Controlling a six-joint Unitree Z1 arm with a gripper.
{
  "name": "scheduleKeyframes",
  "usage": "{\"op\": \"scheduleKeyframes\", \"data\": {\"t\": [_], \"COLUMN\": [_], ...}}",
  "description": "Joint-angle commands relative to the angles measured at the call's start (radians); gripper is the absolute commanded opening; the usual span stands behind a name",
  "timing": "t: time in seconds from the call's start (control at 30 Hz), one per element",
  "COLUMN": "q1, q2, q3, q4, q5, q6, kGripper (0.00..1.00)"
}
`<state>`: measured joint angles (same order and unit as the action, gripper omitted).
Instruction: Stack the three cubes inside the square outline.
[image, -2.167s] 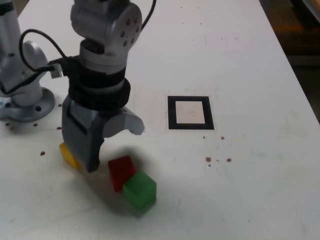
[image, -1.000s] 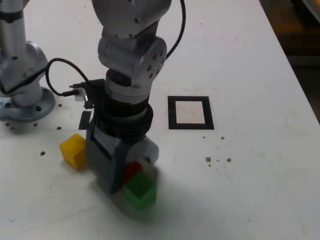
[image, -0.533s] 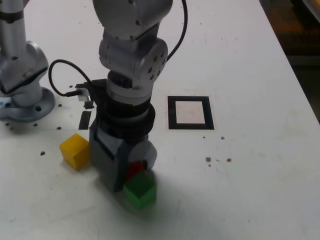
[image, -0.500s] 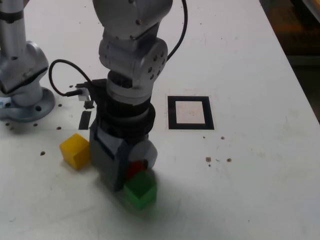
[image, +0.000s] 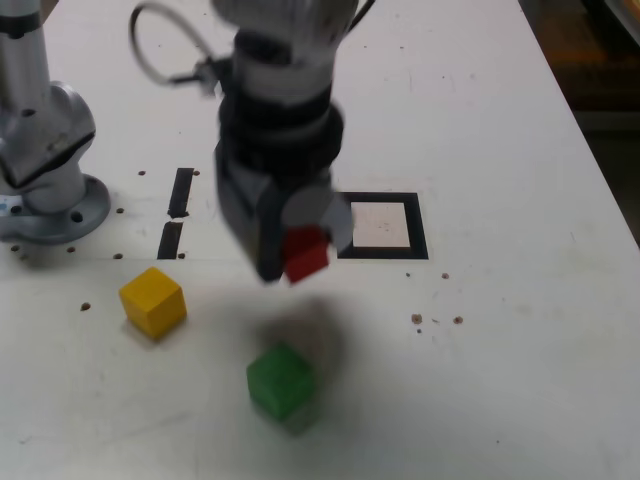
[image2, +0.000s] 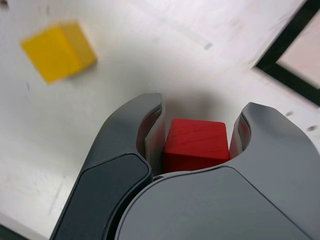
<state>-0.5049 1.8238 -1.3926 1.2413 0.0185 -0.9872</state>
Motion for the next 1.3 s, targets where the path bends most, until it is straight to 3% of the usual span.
{"op": "scheduleKeyframes", "data": {"t": [0.0, 0.27, 0.47, 0.63, 0.77, 1.03, 1.27], "q1": [0.034, 0.237, 0.304, 0.306, 0.304, 0.313, 0.334], "q2": [0.0, 0.023, 0.04, 0.093, 0.139, 0.17, 0.206], "q3": [-0.018, -0.057, -0.088, -0.118, -0.13, -0.092, -0.073], "q4": [0.073, 0.142, 0.129, 0.126, 0.102, 0.007, -0.066], "q5": [0.012, 0.038, 0.057, 0.025, 0.002, 0.047, 0.035], "q6": [0.178, 0.692, 0.852, 0.949, 0.997, 0.942, 0.9], "kGripper": [0.29, 0.3, 0.3, 0.3, 0.3, 0.3, 0.3]}}
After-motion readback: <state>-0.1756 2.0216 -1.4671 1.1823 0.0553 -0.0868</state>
